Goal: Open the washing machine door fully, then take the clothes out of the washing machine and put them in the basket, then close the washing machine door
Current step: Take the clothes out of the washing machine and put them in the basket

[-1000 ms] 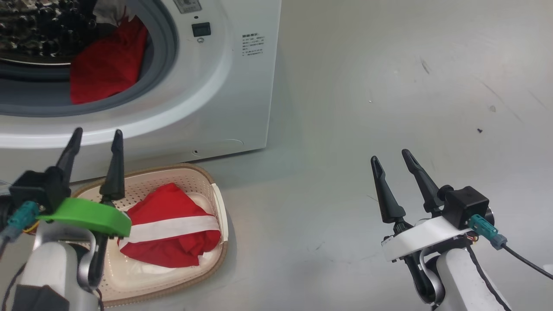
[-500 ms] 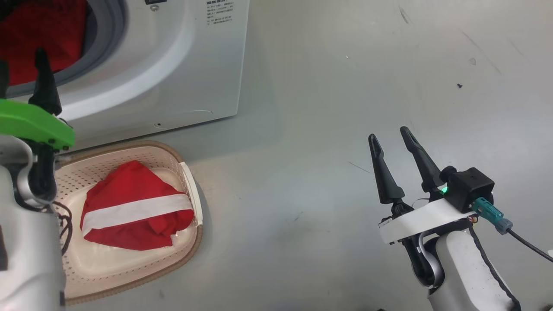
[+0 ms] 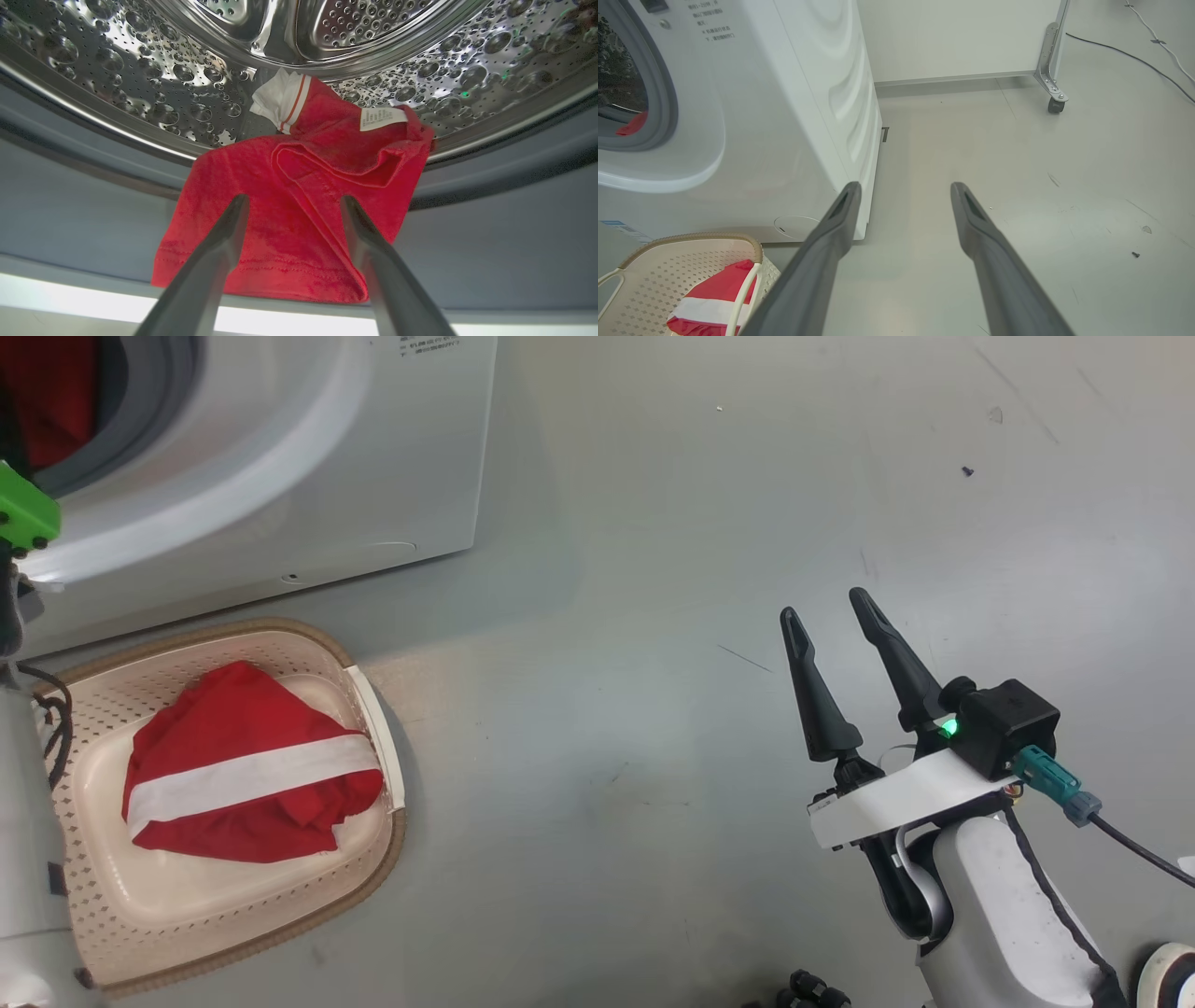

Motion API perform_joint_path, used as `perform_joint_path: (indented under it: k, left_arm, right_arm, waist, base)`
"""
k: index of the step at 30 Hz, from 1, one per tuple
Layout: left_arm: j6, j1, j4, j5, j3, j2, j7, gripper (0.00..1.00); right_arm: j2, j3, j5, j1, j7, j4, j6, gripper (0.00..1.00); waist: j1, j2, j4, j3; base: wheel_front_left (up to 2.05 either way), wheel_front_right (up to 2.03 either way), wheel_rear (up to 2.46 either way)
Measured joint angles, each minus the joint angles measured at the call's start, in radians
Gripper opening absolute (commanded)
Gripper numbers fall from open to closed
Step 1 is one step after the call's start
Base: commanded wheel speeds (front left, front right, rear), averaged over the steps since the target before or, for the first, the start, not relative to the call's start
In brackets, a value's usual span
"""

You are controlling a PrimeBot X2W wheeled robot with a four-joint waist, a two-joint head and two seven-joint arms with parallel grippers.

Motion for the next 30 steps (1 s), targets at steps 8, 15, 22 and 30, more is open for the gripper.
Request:
perform_joint_path:
  k: [8,15,22,30]
  left_arm:
    - [0.010,-0.083,0.067,-0.001,-0.006,0.029,0.037,1.00]
    - [0.007,-0.133,0.116,0.029,-0.042,0.051,0.059,1.00]
    - [0.009,-0.195,0.154,0.073,-0.058,0.098,0.079,1.00]
    - [0.017,-0.246,0.201,0.079,-0.071,0.102,0.093,1.00]
  right_arm:
    - [0.000,0.006,0.000,-0.007,0.000,0.000,0.000,1.00]
    - [0.000,0.014,0.000,-0.021,0.000,-0.001,0.000,1.00]
    - [0.000,0.036,0.003,-0.027,0.000,-0.002,0.000,1.00]
    - [0.001,0.053,0.015,-0.039,0.000,-0.007,0.000,1.00]
  waist:
    - [0.0000,0.0000,-0.022,0.032]
    - [0.0000,0.0000,-0.035,0.047]
    - [0.0000,0.0000,-0.051,0.065]
    - [0.0000,0.0000,-0.074,0.088]
  base:
    - [0.00,0.00,0.00]
    - [0.00,0.00,0.00]
    - [0.00,0.00,0.00]
    - [0.00,0.00,0.00]
